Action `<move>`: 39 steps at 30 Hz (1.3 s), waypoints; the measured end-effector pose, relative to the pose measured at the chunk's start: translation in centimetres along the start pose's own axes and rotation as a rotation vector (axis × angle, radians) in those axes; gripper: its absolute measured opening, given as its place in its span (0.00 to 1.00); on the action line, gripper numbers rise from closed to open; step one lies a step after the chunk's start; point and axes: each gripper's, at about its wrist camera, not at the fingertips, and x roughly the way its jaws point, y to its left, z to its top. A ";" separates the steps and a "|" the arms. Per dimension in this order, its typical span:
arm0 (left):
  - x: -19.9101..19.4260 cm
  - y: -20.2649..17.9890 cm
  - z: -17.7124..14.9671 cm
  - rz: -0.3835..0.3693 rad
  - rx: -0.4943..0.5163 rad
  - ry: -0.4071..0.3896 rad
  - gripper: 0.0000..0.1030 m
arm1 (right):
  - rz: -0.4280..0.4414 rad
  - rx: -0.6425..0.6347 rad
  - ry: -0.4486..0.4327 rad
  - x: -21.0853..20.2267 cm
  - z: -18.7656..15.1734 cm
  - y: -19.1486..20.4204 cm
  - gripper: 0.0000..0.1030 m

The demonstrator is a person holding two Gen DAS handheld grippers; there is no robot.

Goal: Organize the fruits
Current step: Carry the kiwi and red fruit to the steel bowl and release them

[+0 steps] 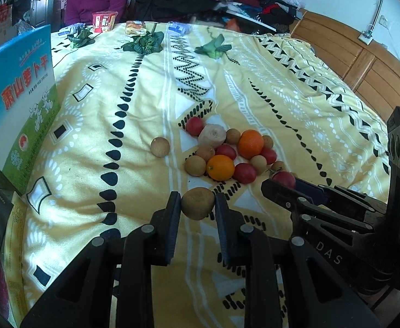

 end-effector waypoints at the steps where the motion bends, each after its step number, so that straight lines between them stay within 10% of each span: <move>1: -0.5 -0.1 0.1 0.000 0.000 -0.007 0.24 | -0.002 -0.004 -0.003 -0.3 0.1 0.1 0.27; 18: -12.2 6.1 1.8 0.081 -0.079 -0.174 0.25 | 0.032 -0.151 -0.094 -6.0 2.7 7.9 0.27; 32: -32.9 29.9 -2.0 0.478 -0.421 -0.385 0.25 | 0.369 -0.455 -0.132 -9.4 5.6 31.2 0.27; 39: -35.5 36.8 -6.9 0.551 -0.534 -0.356 0.25 | 0.490 -0.589 -0.047 -7.9 3.8 42.7 0.27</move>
